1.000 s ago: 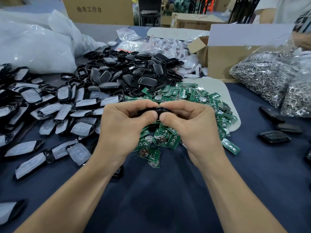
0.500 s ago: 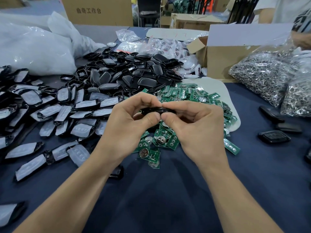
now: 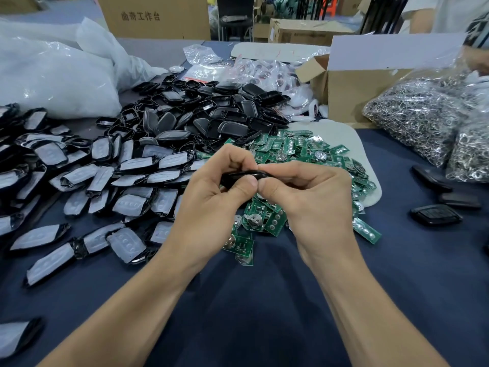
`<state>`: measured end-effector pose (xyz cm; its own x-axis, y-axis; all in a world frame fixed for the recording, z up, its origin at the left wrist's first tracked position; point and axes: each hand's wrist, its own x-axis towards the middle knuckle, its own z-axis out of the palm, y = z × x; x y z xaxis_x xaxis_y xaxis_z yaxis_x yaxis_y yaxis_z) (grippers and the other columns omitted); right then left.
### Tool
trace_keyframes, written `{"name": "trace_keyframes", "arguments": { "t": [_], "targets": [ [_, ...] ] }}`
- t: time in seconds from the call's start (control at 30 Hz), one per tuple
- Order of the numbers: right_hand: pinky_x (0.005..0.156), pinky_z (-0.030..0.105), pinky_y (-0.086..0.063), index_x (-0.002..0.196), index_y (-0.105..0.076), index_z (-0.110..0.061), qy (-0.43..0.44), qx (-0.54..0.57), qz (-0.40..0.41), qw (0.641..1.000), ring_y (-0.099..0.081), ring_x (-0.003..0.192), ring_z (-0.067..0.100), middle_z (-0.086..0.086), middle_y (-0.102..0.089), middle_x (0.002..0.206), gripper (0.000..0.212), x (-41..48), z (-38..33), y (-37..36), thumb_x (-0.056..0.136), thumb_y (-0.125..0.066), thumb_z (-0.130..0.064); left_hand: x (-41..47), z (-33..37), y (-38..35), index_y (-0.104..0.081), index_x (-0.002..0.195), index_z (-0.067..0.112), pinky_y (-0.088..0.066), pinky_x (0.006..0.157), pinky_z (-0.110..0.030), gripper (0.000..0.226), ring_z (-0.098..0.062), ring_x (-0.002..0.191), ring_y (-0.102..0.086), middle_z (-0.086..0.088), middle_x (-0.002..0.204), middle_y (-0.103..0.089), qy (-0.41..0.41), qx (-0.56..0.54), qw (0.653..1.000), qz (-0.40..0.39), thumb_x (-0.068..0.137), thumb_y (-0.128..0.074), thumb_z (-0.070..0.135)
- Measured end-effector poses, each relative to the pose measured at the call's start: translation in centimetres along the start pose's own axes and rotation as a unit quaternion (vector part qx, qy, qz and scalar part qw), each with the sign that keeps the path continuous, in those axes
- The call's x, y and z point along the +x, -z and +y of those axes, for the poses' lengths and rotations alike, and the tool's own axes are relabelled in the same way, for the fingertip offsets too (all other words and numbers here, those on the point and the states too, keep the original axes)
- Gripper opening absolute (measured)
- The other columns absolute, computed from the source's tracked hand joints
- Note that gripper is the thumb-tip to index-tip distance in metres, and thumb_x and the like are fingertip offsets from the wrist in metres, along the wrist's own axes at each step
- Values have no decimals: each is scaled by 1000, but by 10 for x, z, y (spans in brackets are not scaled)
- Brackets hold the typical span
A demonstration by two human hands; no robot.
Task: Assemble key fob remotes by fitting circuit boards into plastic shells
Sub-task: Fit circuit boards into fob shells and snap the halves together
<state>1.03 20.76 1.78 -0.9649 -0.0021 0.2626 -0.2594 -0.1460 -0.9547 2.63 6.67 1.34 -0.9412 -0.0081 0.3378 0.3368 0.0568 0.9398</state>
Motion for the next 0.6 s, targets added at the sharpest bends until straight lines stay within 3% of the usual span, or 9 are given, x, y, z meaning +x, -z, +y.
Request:
{"name": "trace_keyframes", "arguments": {
  "t": [0.2,0.4,0.6],
  "targets": [
    [65,24,-56,87,-83,-16,-41,21,-51,998,-69,65,14,8,-79,77,25,4,-1,6,79,-76,7,5,0,7,-69,86,25,-54,75,-26,12,-8,84,-63,10,85,-69,16,24,999,25,83,-69,14],
    [62,21,-54,84,-84,-18,-18,0,-26,999,-70,61,12,5,-78,73,22,2,0,3,70,-78,-1,3,1,5,-68,83,22,-52,68,-25,12,-9,76,-61,8,79,-68,3,9,1000,29,82,-70,10],
    [58,26,-53,81,-84,-20,-14,-21,11,1000,-65,54,15,5,-76,67,22,0,3,1,67,-78,-5,2,-2,2,-68,82,21,-54,74,-29,12,-13,80,-63,4,81,-68,12,8,999,33,82,-68,10]
  ]
}}
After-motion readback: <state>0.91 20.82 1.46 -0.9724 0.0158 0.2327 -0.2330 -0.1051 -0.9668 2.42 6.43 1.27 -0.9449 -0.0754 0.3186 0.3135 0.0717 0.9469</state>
